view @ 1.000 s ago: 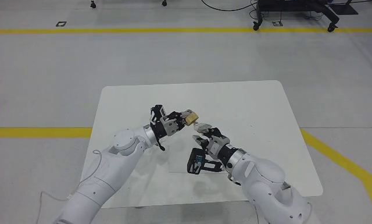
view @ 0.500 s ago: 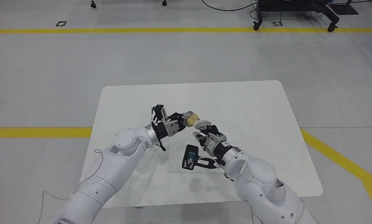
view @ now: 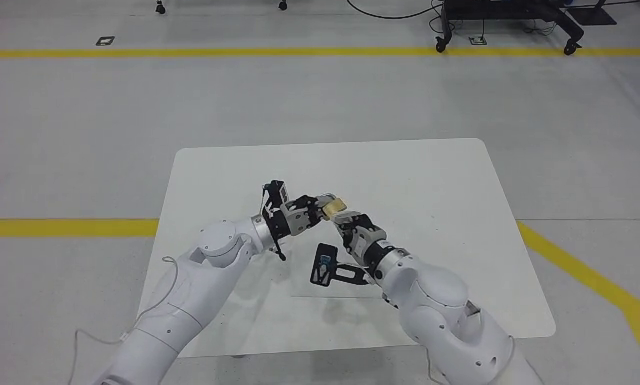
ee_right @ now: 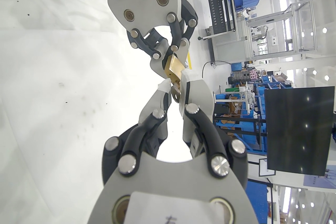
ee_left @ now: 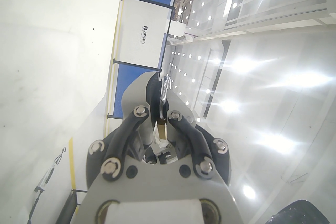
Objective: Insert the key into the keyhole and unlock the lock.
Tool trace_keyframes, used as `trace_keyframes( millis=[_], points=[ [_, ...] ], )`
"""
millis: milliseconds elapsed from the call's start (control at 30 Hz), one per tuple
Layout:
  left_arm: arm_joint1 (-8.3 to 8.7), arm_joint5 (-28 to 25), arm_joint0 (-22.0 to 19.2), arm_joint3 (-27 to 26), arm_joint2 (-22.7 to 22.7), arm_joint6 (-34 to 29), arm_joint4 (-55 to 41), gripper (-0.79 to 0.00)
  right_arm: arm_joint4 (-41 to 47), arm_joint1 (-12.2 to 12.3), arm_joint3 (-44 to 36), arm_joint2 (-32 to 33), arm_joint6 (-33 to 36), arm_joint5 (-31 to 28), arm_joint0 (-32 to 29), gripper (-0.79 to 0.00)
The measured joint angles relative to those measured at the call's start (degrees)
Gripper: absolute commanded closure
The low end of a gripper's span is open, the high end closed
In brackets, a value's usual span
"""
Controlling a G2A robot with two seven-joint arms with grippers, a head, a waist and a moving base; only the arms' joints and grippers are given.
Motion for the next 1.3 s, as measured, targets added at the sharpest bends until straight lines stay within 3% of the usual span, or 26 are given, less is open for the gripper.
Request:
trace_keyframes(
  millis=[267, 1000, 1033, 1067, 1100, 1300],
  points=[
    [-0.38, -0.6, -0.1, 0.7, -0.6, -0.6, 0.7, 0.000, 3.8, -0.3, 0.1, 1.6, -2.5, 0.1, -0.6, 0.000],
    [-1.12, -8.1, 1.3, 0.4, -2.4, -0.6, 5.2, 0.000, 14.8, -0.5, 1.8, 7.9, -8.3, 0.1, -3.7, 0.000],
    [-1.13, -8.5, 1.4, 0.4, -2.6, -0.6, 5.3, 0.000, 15.0, -0.5, 1.8, 8.1, -8.5, 0.2, -3.9, -0.135],
    [-1.15, -8.8, 1.6, 0.3, -2.8, -0.6, 5.4, 0.000, 15.3, -0.5, 1.7, 8.3, -8.8, 0.3, -4.2, -0.357],
    [-1.16, -8.9, 1.6, 0.3, -2.8, -0.6, 5.5, 0.000, 15.5, -0.5, 1.6, 8.5, -9.0, 0.3, -4.4, -0.785],
    [-1.26, -6.3, 1.3, 0.6, -3.2, -2.3, 5.2, 0.000, 15.7, -0.5, 1.4, 8.7, -9.1, 0.2, -4.6, -0.785]
  ],
)
